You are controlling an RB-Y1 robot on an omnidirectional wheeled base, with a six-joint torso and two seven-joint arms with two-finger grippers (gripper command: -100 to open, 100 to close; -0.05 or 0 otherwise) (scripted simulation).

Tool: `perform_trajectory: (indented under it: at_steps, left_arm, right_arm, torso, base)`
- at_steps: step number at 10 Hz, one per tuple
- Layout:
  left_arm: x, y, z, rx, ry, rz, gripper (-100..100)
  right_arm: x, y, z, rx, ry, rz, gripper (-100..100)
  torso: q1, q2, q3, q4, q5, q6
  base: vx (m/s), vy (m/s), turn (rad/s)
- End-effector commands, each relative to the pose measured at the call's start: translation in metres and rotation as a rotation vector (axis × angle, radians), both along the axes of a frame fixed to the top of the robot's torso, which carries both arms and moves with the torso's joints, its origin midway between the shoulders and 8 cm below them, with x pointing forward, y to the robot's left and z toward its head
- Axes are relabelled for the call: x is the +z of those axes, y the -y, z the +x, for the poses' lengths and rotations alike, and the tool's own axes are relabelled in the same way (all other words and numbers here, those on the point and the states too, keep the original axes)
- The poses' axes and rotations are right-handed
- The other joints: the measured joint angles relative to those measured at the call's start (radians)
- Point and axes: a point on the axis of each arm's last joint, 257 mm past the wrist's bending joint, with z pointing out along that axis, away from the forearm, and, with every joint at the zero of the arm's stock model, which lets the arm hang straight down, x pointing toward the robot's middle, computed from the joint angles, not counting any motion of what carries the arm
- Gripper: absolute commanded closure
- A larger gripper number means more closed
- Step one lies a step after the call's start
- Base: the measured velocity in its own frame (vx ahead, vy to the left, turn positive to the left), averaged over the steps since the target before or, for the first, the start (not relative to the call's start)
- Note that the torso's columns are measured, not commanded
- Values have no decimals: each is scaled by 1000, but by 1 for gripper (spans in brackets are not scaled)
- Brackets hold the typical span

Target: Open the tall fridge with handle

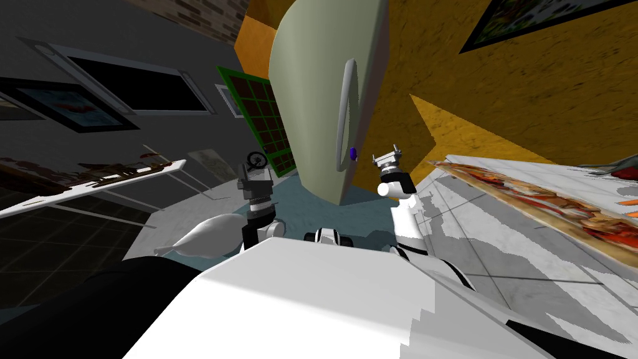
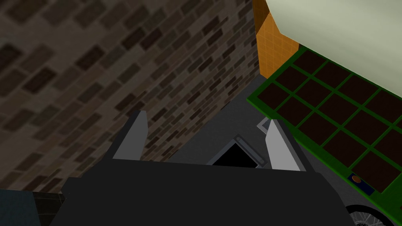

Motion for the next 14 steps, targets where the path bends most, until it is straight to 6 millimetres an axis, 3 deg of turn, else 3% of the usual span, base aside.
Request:
perform_trajectory:
  at_steps: [1, 2, 3, 4, 5, 6, 7, 8, 9, 10, 11, 12, 14]
  left_arm:
    - [0, 0, 0, 0, 0, 0, 0]
    - [0, 0, 0, 0, 0, 0, 0]
    - [0, 0, 0, 0, 0, 0, 0]
    - [0, 0, 0, 0, 0, 0, 0]
    - [0, 0, 0, 0, 0, 0, 0]
    - [0, 0, 0, 0, 0, 0, 0]
    - [0, 0, 0, 0, 0, 0, 0]
    - [0, 0, 0, 0, 0, 0, 0]
    - [0, 0, 0, 0, 0, 0, 0]
    - [0, 0, 0, 0, 0, 0, 0]
    - [0, 0, 0, 0, 0, 0, 0]
    - [0, 0, 0, 0, 0, 0, 0]
    - [0, 0, 0, 0, 0, 0, 0]
  right_arm:
    - [11, -2, 17, 40, -3, 102, -100]
    - [5, 3, 27, 56, -32, 169, -100]
    - [17, -2, 31, 72, -13, 186, -100]
    - [12, 1, 43, 91, -42, 258, -100]
    - [23, -3, 45, 106, -24, 272, -100]
    - [16, -1, 56, 125, -55, 345, -100]
    - [28, -6, 58, 141, -37, 358, -100]
    - [22, -6, 69, 162, -67, 432, -100]
    - [34, -11, 71, 179, -50, 446, -100]
    - [26, -13, 82, 201, -83, 520, -100]
    - [39, -18, 83, 218, -66, 533, -100]
    - [34, -23, 94, 244, -97, 608, -100]
    - [43, -35, 105, 291, -110, 694, -100]
  torso:
    - [0, 0, 0, 0, 0, 0]
    - [0, 0, 0, 0, 0, 0]
    - [-1, 0, 0, 0, 0, 0]
    - [0, 0, 0, 0, 0, 0]
    - [-4, -5, -3, -3, -2, 2]
    - [-4, -5, -3, -2, -2, 1]
    - [-2, -3, -2, -1, -1, 0]
    - [0, -1, -1, 0, 0, 0]
    - [0, 0, 0, 0, 0, 0]
    - [0, 1, 1, 0, 0, 0]
    - [0, 1, 1, 0, 0, 0]
    - [0, 1, 0, 0, 0, 0]
    - [0, 0, 0, 0, 0, 0]
  base:
    - [15, -11, -7]
    - [19, -13, -14]
    - [17, -11, -6]
    - [12, -6, 3]
    - [10, -9, -17]
    - [21, -14, -20]
    - [24, -12, -6]
    - [24, -15, -10]
    - [18, -12, -7]
    - [16, -15, -14]
    - [13, -10, -7]
    - [15, -8, -10]
    - [17, -8, -10]
